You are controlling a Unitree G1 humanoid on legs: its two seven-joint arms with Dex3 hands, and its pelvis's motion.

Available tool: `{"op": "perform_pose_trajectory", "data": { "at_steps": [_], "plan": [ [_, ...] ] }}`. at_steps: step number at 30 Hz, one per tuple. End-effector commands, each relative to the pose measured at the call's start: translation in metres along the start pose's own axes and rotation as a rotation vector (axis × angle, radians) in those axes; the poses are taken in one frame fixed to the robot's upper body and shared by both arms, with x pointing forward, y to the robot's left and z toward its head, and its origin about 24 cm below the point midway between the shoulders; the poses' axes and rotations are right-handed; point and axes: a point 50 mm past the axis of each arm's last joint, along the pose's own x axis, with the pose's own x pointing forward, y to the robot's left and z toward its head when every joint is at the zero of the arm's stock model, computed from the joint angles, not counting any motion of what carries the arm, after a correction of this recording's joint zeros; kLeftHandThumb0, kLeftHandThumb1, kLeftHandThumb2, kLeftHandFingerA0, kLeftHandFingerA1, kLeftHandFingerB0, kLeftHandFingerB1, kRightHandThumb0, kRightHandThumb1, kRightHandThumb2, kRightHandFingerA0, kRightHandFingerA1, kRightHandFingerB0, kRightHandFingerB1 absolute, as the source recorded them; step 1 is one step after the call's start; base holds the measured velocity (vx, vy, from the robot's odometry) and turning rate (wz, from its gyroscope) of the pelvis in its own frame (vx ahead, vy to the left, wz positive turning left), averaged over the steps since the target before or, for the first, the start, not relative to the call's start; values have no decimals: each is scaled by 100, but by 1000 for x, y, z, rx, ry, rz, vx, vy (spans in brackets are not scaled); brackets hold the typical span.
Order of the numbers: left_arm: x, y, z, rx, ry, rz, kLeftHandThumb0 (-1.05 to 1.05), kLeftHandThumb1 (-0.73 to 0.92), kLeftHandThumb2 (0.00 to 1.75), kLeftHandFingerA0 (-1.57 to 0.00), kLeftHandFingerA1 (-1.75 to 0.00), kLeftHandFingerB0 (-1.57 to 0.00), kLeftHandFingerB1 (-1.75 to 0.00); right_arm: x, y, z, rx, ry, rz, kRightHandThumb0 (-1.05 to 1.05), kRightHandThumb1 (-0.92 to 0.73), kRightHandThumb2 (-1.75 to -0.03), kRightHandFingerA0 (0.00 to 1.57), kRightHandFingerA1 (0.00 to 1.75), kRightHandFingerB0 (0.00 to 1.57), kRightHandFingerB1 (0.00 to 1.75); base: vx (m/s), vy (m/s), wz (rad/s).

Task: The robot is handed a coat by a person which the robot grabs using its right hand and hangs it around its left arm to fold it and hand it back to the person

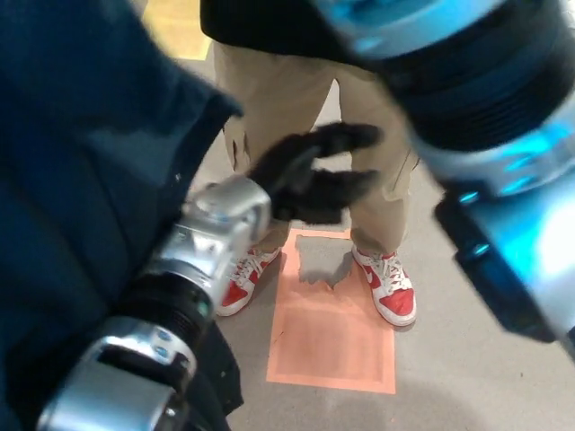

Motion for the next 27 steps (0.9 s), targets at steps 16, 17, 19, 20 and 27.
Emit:
{"op": "perform_pose_trajectory", "data": {
  "at_steps": [16, 17, 19, 20, 27],
  "plan": [
    [-70, 122, -11, -181, -141, 397, -58, 73, 62, -19, -31, -17, -30, -265, -128, -63, 86, 811, -310, -30, -85, -66, 129, 62, 118, 75, 0, 0, 0],
    [-73, 126, -11, -175, -144, 409, -57, 73, 62, -21, -32, -18, -30, -287, -126, -61, 86, 868, -339, -35, -86, -65, 129, 64, 118, 73, 0, 0, 0],
    [-79, 131, -12, -162, -145, 428, -31, 50, 103, -6, -50, -6, -49, -326, -118, -57, 105, 955, -381, -34, -85, -65, 128, 64, 118, 74, 0, 0, 0],
    [-81, 133, -10, -158, -149, 434, -31, 49, 103, -7, -50, -7, -49, -341, -114, -57, 121, 991, -395, -35, -86, -65, 127, 64, 118, 75, 0, 0, 0],
    [-94, 147, -9, -159, -159, 470, -31, 50, 103, -6, -50, -6, -49, -437, -77, -45, 140, 1253, -470, -32, -84, -66, 125, 63, 115, 75, 0, 0, 0]
  ]
}}
